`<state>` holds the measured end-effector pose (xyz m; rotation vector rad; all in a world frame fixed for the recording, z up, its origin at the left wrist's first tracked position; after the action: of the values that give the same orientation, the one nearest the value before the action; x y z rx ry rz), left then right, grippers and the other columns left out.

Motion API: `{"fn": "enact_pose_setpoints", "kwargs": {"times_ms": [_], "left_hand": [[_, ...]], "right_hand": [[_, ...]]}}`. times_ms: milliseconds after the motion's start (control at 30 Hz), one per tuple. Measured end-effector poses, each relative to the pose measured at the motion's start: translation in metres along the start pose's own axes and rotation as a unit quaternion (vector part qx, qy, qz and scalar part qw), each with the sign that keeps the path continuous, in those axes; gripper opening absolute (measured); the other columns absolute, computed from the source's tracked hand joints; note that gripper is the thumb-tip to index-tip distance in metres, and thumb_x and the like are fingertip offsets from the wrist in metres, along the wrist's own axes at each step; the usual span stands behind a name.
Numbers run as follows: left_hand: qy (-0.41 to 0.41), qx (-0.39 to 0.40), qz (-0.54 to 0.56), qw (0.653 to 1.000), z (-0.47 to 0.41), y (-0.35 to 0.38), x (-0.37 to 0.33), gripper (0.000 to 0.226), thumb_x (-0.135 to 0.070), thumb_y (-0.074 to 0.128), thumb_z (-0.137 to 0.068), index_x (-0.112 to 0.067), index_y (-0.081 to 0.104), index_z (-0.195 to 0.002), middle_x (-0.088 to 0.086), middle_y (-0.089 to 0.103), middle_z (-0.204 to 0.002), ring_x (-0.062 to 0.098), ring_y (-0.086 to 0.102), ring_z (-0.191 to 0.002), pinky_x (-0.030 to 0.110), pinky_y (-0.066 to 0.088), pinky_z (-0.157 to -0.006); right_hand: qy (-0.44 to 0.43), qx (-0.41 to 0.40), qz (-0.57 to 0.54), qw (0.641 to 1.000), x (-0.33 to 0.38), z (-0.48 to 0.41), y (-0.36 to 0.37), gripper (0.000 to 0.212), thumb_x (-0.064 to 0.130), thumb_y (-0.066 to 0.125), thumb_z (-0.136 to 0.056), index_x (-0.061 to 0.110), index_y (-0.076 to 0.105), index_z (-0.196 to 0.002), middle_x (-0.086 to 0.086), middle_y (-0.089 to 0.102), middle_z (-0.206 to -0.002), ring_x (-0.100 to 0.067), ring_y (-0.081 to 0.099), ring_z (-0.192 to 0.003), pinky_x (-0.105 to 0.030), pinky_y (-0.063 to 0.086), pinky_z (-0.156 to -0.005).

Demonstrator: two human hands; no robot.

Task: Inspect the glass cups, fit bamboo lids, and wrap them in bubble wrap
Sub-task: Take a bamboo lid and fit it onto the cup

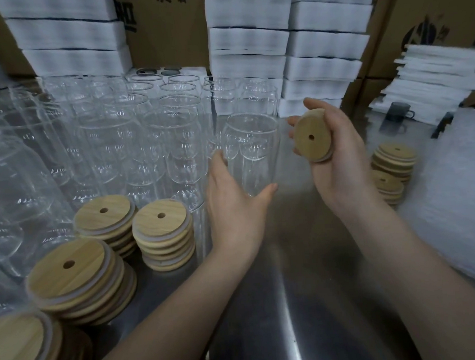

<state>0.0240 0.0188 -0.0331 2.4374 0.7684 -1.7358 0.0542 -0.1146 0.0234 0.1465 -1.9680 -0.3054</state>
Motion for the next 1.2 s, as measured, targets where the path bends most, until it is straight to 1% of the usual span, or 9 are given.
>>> {"fn": "enact_pose_setpoints", "kwargs": {"times_ms": [133, 233, 333, 400, 500, 567, 700, 933, 1200], "left_hand": [[0.07, 0.005, -0.036, 0.997, 0.005, 0.002, -0.001, 0.099, -0.02, 0.089, -0.066, -0.016, 0.034, -0.149, 0.0, 0.046, -0.146, 0.015, 0.041, -0.135, 0.034, 0.032, -0.115], [0.11, 0.011, -0.082, 0.99, 0.007, 0.001, -0.001, 0.098, -0.019, 0.087, -0.067, -0.022, 0.034, -0.15, -0.003, 0.043, -0.148, 0.012, 0.034, -0.136, 0.023, 0.021, -0.114], [0.119, 0.014, -0.124, 0.985, 0.01, -0.002, -0.005, 0.097, -0.021, 0.085, -0.07, -0.031, 0.032, -0.15, -0.006, 0.04, -0.15, 0.015, 0.031, -0.138, 0.032, 0.022, -0.114], [0.116, 0.012, -0.141, 0.983, 0.011, -0.003, -0.008, 0.096, -0.024, 0.083, -0.071, -0.036, 0.031, -0.15, -0.006, 0.04, -0.149, 0.018, 0.031, -0.138, 0.04, 0.026, -0.112], [0.115, 0.011, -0.159, 0.98, 0.012, -0.005, -0.01, 0.095, -0.027, 0.082, -0.071, -0.039, 0.029, -0.149, -0.006, 0.039, -0.15, 0.02, 0.031, -0.138, 0.042, 0.024, -0.11], [0.115, 0.014, -0.167, 0.979, 0.012, -0.005, -0.01, 0.095, -0.03, 0.081, -0.072, -0.042, 0.027, -0.149, -0.007, 0.038, -0.151, 0.017, 0.03, -0.139, 0.042, 0.023, -0.107], [0.116, 0.013, -0.174, 0.978, 0.013, -0.004, -0.01, 0.097, -0.034, 0.081, -0.071, -0.045, 0.025, -0.149, -0.009, 0.038, -0.149, 0.014, 0.03, -0.138, 0.036, 0.02, -0.098], [0.116, 0.0, -0.175, 0.978, 0.013, -0.004, -0.01, 0.099, -0.034, 0.083, -0.069, -0.046, 0.027, -0.149, -0.01, 0.041, -0.145, 0.014, 0.034, -0.134, 0.035, 0.018, -0.095], [0.109, -0.004, -0.16, 0.981, 0.013, -0.003, -0.009, 0.099, -0.033, 0.084, -0.066, -0.045, 0.03, -0.148, -0.01, 0.043, -0.143, 0.015, 0.034, -0.133, 0.036, 0.02, -0.096]], "right_hand": [[-0.123, 0.007, 0.084, 0.989, 0.0, 0.006, -0.001, 0.027, 0.037, 0.065, -0.084, 0.039, 0.068, -0.111, 0.004, 0.069, -0.119, -0.009, 0.061, -0.117, -0.019, 0.047, -0.091], [-0.168, 0.013, 0.107, 0.98, 0.003, 0.007, -0.004, 0.03, 0.035, 0.069, -0.085, 0.042, 0.067, -0.114, 0.008, 0.069, -0.115, -0.004, 0.063, -0.11, -0.018, 0.048, -0.09], [-0.195, 0.031, 0.155, 0.968, 0.003, 0.006, -0.005, 0.032, 0.035, 0.067, -0.087, 0.038, 0.065, -0.119, 0.002, 0.065, -0.118, -0.009, 0.062, -0.115, -0.022, 0.047, -0.095], [-0.2, 0.047, 0.184, 0.961, 0.001, 0.007, -0.004, 0.031, 0.036, 0.064, -0.089, 0.036, 0.063, -0.12, 0.002, 0.062, -0.123, -0.013, 0.059, -0.122, -0.028, 0.046, -0.102], [-0.2, 0.061, 0.205, 0.956, 0.0, 0.007, -0.004, 0.03, 0.037, 0.057, -0.091, 0.034, 0.061, -0.121, 0.004, 0.061, -0.122, -0.014, 0.058, -0.123, -0.035, 0.046, -0.106], [-0.204, 0.065, 0.212, 0.953, 0.0, 0.007, -0.004, 0.031, 0.037, 0.053, -0.093, 0.03, 0.061, -0.122, 0.006, 0.06, -0.119, -0.013, 0.058, -0.12, -0.031, 0.047, -0.103], [-0.219, 0.065, 0.246, 0.942, 0.0, 0.008, -0.005, 0.031, 0.029, 0.048, -0.098, 0.02, 0.059, -0.125, -0.002, 0.061, -0.118, 0.001, 0.056, -0.111, -0.011, 0.042, -0.09], [-0.23, 0.072, 0.253, 0.937, -0.003, 0.008, -0.003, 0.028, 0.015, 0.044, -0.101, 0.019, 0.058, -0.125, -0.009, 0.061, -0.121, 0.01, 0.053, -0.109, -0.005, 0.039, -0.089], [-0.233, 0.08, 0.277, 0.929, -0.006, 0.008, 0.0, 0.029, 0.028, 0.037, -0.102, 0.032, 0.059, -0.121, 0.012, 0.06, -0.122, 0.004, 0.052, -0.119, -0.013, 0.036, -0.101]]}}
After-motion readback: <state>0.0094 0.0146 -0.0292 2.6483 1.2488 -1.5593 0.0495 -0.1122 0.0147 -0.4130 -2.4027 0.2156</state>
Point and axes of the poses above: each hand's wrist, its own z-axis away from the middle knuckle, its own y-axis out of the palm, x = y × z, the point moved 1 cm from there along -z, towards the middle knuckle
